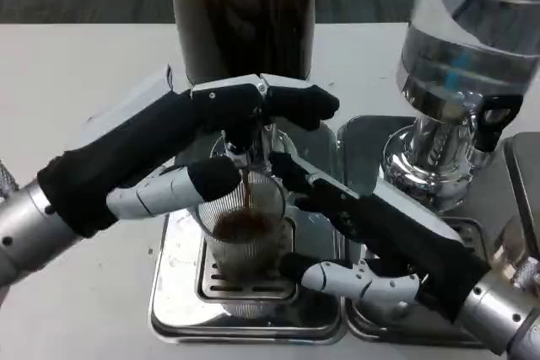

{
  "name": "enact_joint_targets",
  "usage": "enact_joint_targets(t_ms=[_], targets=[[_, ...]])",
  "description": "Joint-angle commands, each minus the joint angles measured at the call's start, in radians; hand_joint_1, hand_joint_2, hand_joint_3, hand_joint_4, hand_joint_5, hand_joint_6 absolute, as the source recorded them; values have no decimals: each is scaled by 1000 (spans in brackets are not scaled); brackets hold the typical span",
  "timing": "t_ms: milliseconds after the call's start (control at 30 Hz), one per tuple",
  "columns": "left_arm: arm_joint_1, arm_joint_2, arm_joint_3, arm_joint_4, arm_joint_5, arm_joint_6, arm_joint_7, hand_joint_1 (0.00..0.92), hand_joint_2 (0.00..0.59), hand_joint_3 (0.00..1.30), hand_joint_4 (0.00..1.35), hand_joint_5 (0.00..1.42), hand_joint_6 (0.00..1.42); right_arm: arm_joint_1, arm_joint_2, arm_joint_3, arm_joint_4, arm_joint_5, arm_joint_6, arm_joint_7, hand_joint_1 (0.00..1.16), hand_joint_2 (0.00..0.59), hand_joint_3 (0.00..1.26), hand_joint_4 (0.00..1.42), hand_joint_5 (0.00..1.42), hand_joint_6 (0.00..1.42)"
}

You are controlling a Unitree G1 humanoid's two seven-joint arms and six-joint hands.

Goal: Grasp the cup under the faucet to collect the drink, then remove the cup.

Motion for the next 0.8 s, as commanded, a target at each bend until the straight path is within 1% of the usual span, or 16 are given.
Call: enact_joint_targets(t_ms=[33,400,667,800], targets=[[17,15,-3,-20,9,1,-1,0,103,313,274,288,176,-37,8,14,24,19,15,16,486,180,0,0,0,33],[26,25,5,-33,13,1,23,0,113,314,279,288,176,-96,6,37,75,26,18,52,486,180,0,0,0,39],[34,26,19,-40,9,1,47,0,116,314,280,297,176,-107,12,36,91,29,13,54,486,180,0,0,0,46],[31,25,38,-37,5,1,63,0,116,319,282,301,176,-113,9,36,96,30,17,63,484,181,0,0,0,47]])
